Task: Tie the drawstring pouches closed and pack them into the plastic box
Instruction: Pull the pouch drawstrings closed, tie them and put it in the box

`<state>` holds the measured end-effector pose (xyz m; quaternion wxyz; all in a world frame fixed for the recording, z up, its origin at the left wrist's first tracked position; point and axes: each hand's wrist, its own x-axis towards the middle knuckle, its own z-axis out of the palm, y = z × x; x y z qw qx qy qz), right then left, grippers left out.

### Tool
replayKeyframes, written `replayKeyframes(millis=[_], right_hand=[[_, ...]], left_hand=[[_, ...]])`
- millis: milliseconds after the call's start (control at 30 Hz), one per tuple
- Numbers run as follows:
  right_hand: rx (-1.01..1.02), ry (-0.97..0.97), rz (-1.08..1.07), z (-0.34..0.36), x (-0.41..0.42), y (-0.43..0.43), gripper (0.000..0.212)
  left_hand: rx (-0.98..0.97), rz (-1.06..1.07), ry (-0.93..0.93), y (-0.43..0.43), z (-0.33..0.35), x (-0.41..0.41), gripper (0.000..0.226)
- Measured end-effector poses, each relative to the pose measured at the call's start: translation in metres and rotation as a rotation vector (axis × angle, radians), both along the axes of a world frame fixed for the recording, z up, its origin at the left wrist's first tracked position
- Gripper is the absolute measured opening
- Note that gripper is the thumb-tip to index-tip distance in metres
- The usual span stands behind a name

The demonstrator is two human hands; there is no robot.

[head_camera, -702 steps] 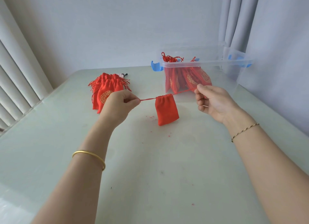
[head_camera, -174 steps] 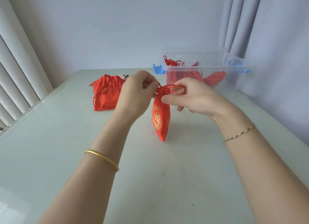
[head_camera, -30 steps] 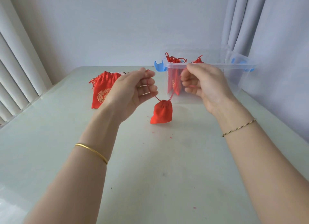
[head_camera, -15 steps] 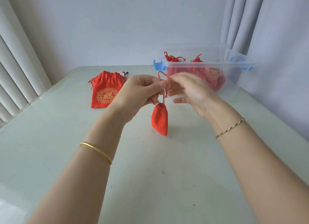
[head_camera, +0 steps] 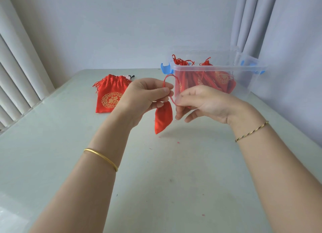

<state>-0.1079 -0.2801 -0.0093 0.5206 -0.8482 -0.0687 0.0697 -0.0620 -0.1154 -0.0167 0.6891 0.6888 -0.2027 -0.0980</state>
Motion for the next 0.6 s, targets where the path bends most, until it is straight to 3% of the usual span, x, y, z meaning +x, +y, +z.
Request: replayKeyframes(millis=[167,267,400,600], right_hand=[[0.152,-0.192,-0.217,-0.012,0.015,0.004,0.023],[0.336,-0.136,-0.133,-0.019,0.018,0.012,0.027],[0.408,-0.033,-0.122,-0.026,0.020,0.013,0.023],[0.498,0.046,-0.012,-0.027,0.019,0.009,0.020]], left_hand=[[0.081,-0.110,-0.099,-0.001,0.002,-0.002,0.020],[0.182,-0.086,-0.312,-0.002,0.002,-0.004,0.023],[0.342,0.106,-0.629,-0.007,-0.003,-0.005,0.028],[0.372,0.257,-0.765,-0.009,-0.010,-0.002,0.034]])
